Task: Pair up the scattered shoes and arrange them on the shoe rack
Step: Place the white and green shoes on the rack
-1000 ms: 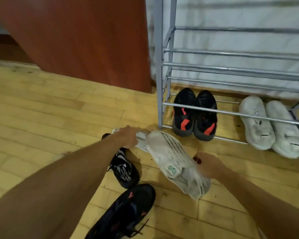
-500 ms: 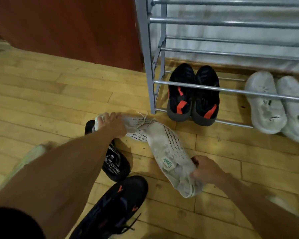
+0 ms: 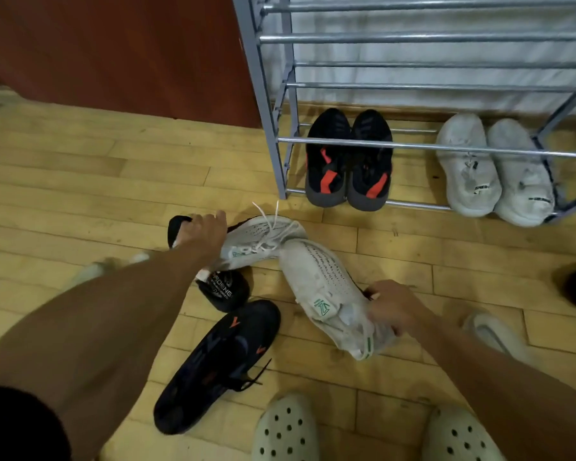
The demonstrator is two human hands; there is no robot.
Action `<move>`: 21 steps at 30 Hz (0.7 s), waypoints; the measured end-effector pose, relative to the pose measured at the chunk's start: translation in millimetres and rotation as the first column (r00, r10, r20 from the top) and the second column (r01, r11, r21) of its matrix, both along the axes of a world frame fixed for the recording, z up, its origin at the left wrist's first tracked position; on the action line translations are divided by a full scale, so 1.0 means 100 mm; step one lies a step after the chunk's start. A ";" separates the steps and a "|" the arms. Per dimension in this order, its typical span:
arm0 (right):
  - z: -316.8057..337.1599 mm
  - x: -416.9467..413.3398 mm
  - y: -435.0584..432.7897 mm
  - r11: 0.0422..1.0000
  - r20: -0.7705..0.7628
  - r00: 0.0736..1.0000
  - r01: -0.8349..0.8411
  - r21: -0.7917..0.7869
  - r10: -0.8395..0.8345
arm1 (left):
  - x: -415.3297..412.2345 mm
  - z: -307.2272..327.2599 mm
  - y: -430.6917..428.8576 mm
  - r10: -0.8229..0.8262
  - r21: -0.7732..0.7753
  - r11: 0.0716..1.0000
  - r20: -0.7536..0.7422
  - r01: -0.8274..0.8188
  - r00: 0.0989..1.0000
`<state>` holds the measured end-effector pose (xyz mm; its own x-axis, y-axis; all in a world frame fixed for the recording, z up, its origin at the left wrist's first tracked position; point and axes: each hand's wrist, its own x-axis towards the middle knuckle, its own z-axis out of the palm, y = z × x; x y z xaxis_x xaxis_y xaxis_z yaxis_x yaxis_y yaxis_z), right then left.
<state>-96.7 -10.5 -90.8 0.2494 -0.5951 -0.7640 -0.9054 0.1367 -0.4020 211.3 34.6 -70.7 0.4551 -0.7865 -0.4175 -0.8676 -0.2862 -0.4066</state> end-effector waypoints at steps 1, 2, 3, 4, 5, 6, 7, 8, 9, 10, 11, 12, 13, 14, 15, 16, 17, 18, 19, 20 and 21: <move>0.03 -0.04 0.04 1.000 0.003 1.000 0.029 0.011 -0.029 | -0.04 0.05 0.04 0.041 0.000 0.999 -0.035 -0.041 0.999; 0.06 -0.08 0.08 0.998 0.003 0.998 0.058 0.023 -0.058 | -0.10 0.10 0.08 0.087 0.005 0.996 -0.074 -0.087 0.993; 0.08 -0.13 0.11 0.995 0.003 0.995 0.096 0.032 -0.096 | -0.18 0.13 0.13 0.120 0.010 0.993 -0.115 -0.120 0.986; 0.10 -0.17 0.14 0.989 0.005 0.990 0.140 0.050 -0.140 | -0.26 0.16 0.17 0.134 0.010 0.991 -0.150 -0.134 0.979; 0.11 -0.22 0.15 0.981 0.005 0.984 0.179 0.071 -0.180 | -0.34 0.19 0.21 0.142 0.006 0.990 -0.186 -0.143 0.972; 0.13 -0.25 0.16 0.971 0.002 0.975 0.220 0.091 -0.221 | -0.41 0.21 0.24 0.161 -0.007 0.986 -0.223 -0.166 0.962; 0.12 -0.30 0.17 0.956 0.002 0.962 0.273 0.107 -0.275 | -0.47 0.22 0.25 0.192 -0.018 0.979 -0.267 -0.204 0.944; 0.12 -0.33 0.19 0.933 0.008 0.940 0.337 0.127 -0.340 | -0.53 0.23 0.24 0.218 -0.029 0.970 -0.317 -0.239 0.923; 0.10 -0.36 0.21 0.902 0.021 0.911 0.405 0.148 -0.412 | -0.61 0.22 0.24 0.237 -0.030 0.963 -0.373 -0.267 0.897; 0.10 -0.39 0.24 0.866 0.034 0.875 0.470 0.169 -0.482 | -0.71 0.21 0.23 0.260 -0.021 0.954 -0.445 -0.301 0.857; 0.08 -0.41 0.27 0.831 0.044 0.840 0.525 0.185 -0.541 | -0.84 0.20 0.22 0.290 -0.010 0.938 -0.528 -0.347 0.798; 0.06 -0.42 0.31 0.804 0.048 0.814 0.561 0.197 -0.579 | -0.98 0.17 0.23 0.330 0.012 0.911 -0.623 -0.412 0.709; 0.03 -0.43 0.34 0.789 0.051 0.799 0.579 0.205 -0.600 | -1.12 0.12 0.22 0.366 0.042 0.875 -0.709 -0.482 0.602; 0.01 -0.44 0.37 0.780 0.055 0.790 0.589 0.210 -0.611 | -1.26 0.08 0.22 0.395 0.077 0.837 -0.769 -0.541 0.502; -0.01 -0.43 0.39 0.768 0.061 0.777 0.602 0.217 -0.626 | -1.38 0.02 0.22 0.409 0.110 0.809 -0.811 -0.578 0.418; -0.04 -0.44 0.41 0.755 0.065 0.764 0.614 0.231 -0.642 | -1.50 -0.06 0.23 0.415 0.138 0.786 -0.840 -0.602 0.349; -0.07 -0.44 0.42 0.745 0.070 0.756 0.618 0.253 -0.651 | -1.59 -0.13 0.25 0.427 0.163 0.759 -0.856 -0.630 0.293; -0.09 -0.44 0.44 0.737 0.075 0.751 0.616 0.278 -0.656 | -1.65 -0.19 0.28 0.453 0.192 0.720 -0.858 -0.667 0.243; -0.12 -0.46 0.45 0.731 0.078 0.747 0.615 0.295 -0.660 | -1.71 -0.27 0.31 0.486 0.233 0.673 -0.855 -0.702 0.182; -0.14 -0.48 0.45 0.730 0.083 0.746 0.614 0.301 -0.661 | -1.75 -0.32 0.35 0.532 0.293 0.616 -0.839 -0.731 0.112; -0.17 -0.50 0.44 0.731 0.090 0.744 0.613 0.300 -0.662 | -1.78 -0.36 0.39 0.568 0.361 0.555 -0.823 -0.749 0.025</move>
<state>-146.6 33.8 -107.4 0.0227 -0.4712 -0.8818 -0.4839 0.7666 -0.4221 33.5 73.8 -106.9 0.3245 -0.4317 -0.8416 -0.0762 -0.8988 0.4317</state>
